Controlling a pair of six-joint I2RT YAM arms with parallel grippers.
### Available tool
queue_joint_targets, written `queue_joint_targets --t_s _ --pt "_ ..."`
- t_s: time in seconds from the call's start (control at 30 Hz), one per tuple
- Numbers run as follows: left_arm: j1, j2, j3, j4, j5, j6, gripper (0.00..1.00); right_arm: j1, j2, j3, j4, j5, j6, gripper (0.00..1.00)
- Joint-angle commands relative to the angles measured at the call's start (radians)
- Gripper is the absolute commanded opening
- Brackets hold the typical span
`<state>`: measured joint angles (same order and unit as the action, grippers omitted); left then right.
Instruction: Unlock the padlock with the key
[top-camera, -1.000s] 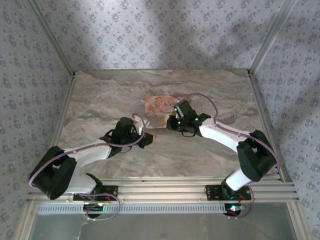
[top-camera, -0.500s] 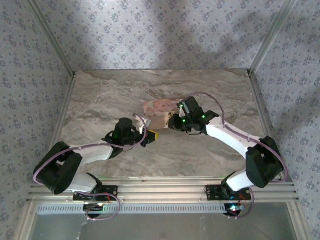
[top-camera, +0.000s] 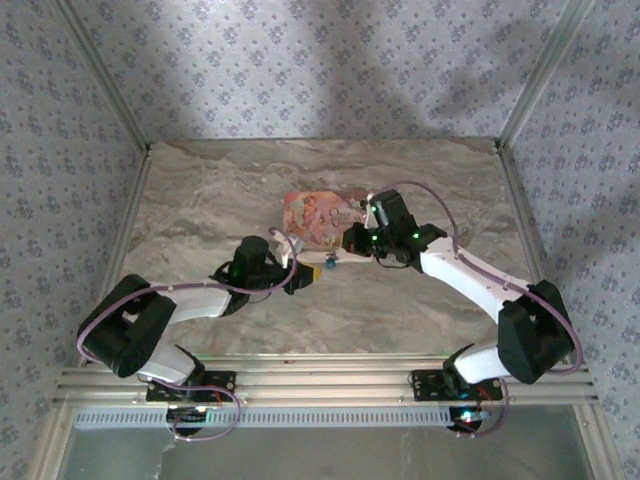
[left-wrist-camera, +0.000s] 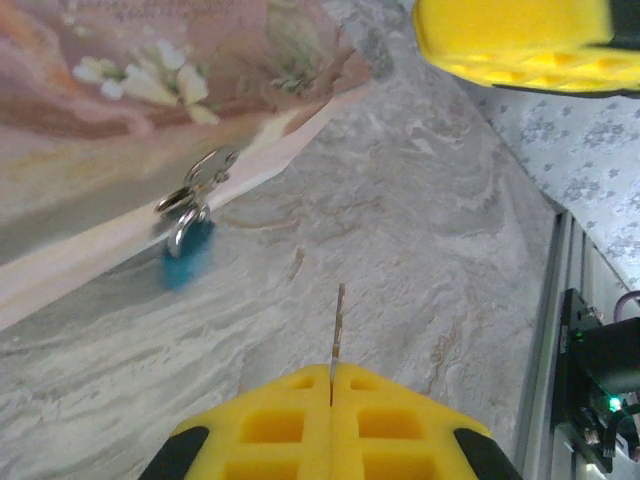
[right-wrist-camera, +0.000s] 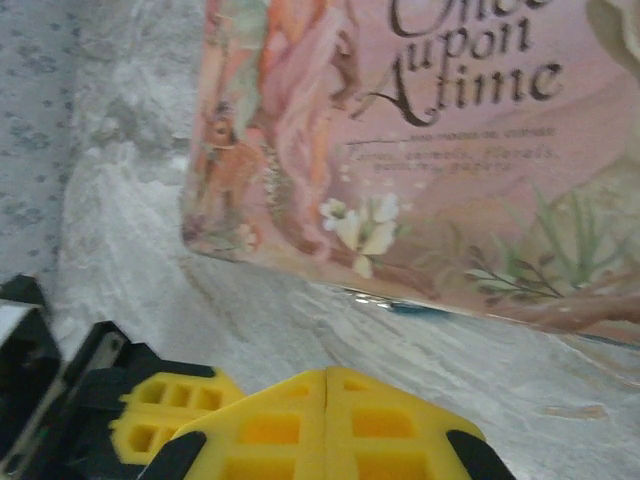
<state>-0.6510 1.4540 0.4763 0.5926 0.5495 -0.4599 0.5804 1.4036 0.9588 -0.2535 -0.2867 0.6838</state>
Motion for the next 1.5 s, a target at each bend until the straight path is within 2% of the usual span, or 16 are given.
queue_joint_targets --t_s 0.0,0.07,0.13,0.17,0.23,0.3,0.5,0.7,1.1,1.47 --pt "-0.004 -0.047 0.009 -0.082 -0.038 0.028 0.00 0.070 0.003 -0.029 0.019 0.153 -0.048 0.00" --pt "-0.005 -0.074 -0.007 -0.126 -0.067 0.039 0.00 0.129 0.018 -0.038 0.019 0.276 -0.048 0.15" --pt "-0.005 -0.101 -0.021 -0.177 -0.097 0.051 0.00 0.185 0.050 -0.036 0.022 0.392 -0.047 0.37" --pt "-0.005 -0.115 -0.029 -0.198 -0.109 0.057 0.00 0.215 0.073 -0.030 0.021 0.456 -0.047 0.44" --pt "-0.005 -0.143 -0.046 -0.236 -0.137 0.061 0.00 0.268 0.120 -0.013 0.020 0.574 -0.048 0.51" --pt "-0.004 -0.170 -0.065 -0.268 -0.164 0.064 0.00 0.313 0.179 0.009 0.019 0.677 -0.047 0.54" --pt "-0.005 -0.253 -0.118 -0.306 -0.201 0.064 0.00 0.377 0.367 0.113 0.015 0.838 -0.018 0.56" --pt "-0.004 -0.316 -0.139 -0.353 -0.203 0.081 0.00 0.398 0.480 0.212 -0.008 0.905 -0.010 0.56" --pt "-0.002 -0.339 -0.142 -0.379 -0.198 0.112 0.00 0.356 0.489 0.171 0.015 0.874 0.069 0.55" --pt "-0.004 -0.339 -0.142 -0.379 -0.196 0.110 0.00 0.322 0.505 0.159 0.076 0.818 0.030 0.50"
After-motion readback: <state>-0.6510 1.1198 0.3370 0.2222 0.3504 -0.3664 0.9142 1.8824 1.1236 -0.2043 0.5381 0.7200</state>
